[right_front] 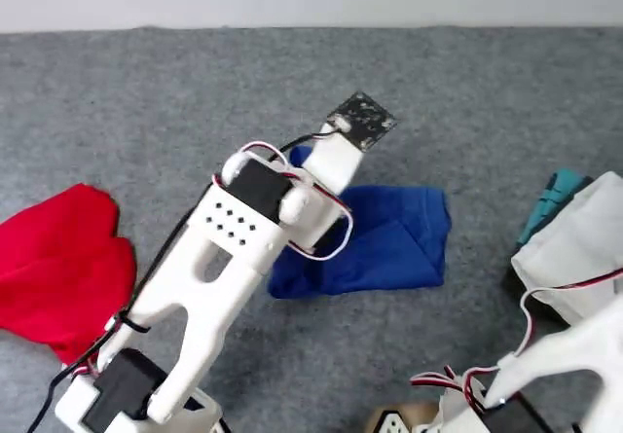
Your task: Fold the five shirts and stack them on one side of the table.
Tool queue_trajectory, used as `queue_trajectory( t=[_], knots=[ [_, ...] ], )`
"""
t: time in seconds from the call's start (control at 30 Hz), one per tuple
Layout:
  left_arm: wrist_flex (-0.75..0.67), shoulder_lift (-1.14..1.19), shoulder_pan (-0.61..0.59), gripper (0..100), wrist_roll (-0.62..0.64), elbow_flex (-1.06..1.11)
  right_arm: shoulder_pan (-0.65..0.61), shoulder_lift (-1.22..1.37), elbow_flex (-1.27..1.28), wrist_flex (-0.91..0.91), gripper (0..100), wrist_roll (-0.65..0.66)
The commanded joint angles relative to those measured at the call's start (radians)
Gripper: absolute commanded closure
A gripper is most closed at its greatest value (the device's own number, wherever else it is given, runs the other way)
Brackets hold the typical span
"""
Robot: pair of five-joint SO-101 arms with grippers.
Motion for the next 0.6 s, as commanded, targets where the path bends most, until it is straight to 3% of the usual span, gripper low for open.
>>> queue_trajectory(
  t=[0.0,0.3,0.57],
  knots=[
    [-0.049,0.044,0.038,98,0.011,-0.085,0.008,-0.038,-0.005,0.039,97.6,0.003],
    [-0.048,0.305,0.046,98,0.038,-0.351,0.008,-0.038,-0.005,0.039,97.6,0.003],
    [-0.052,0.427,0.121,98,0.04,-0.461,0.008,-0.038,-0.005,0.039,97.6,0.003]
  ],
)
